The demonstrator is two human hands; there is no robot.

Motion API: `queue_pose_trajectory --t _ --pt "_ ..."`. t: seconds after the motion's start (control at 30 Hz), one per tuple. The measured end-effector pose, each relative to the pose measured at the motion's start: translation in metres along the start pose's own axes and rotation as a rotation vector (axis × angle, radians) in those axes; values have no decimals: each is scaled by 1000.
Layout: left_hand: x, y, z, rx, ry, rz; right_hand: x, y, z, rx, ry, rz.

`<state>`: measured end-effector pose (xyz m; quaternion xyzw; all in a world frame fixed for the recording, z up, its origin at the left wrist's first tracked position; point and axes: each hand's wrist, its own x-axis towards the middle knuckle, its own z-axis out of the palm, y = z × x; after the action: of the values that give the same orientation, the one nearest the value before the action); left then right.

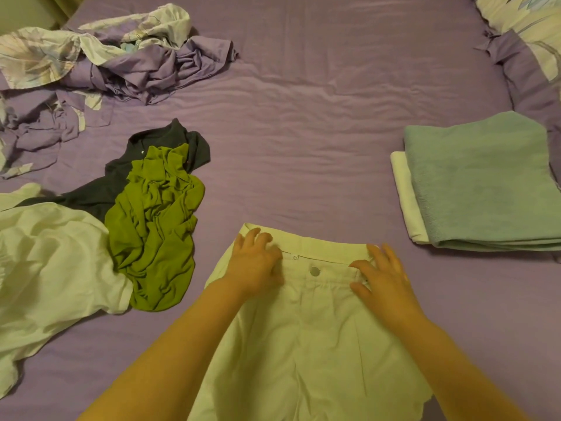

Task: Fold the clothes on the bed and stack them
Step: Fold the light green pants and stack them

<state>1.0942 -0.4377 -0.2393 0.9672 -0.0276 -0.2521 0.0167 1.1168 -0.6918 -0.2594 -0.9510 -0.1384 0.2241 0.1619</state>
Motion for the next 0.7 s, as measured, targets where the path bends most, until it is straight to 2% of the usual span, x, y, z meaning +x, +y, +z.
queue_pose_trajectory --t 0.17,0.3,0.37,0.43,0.53,0.63,0.7 --pt "13 -19 -1 40 -6 -71 10 0 3 188 -52 93" --pt "33 -37 -17 -22 280 -186 24 -5 -1 320 61 184" --pt "42 -46 -19 -137 328 -266 35 -6 0 325 116 224" --pt "45 -49 -13 -268 223 -383 47 -6 5 312 106 280" --pt "46 -57 14 -616 110 -615 55 -12 10 358 123 411" --pt "40 -61 29 -794 174 -723 56 -13 13 418 141 540" --pt "35 -58 25 -1013 199 -810 54 -9 15 480 137 570"
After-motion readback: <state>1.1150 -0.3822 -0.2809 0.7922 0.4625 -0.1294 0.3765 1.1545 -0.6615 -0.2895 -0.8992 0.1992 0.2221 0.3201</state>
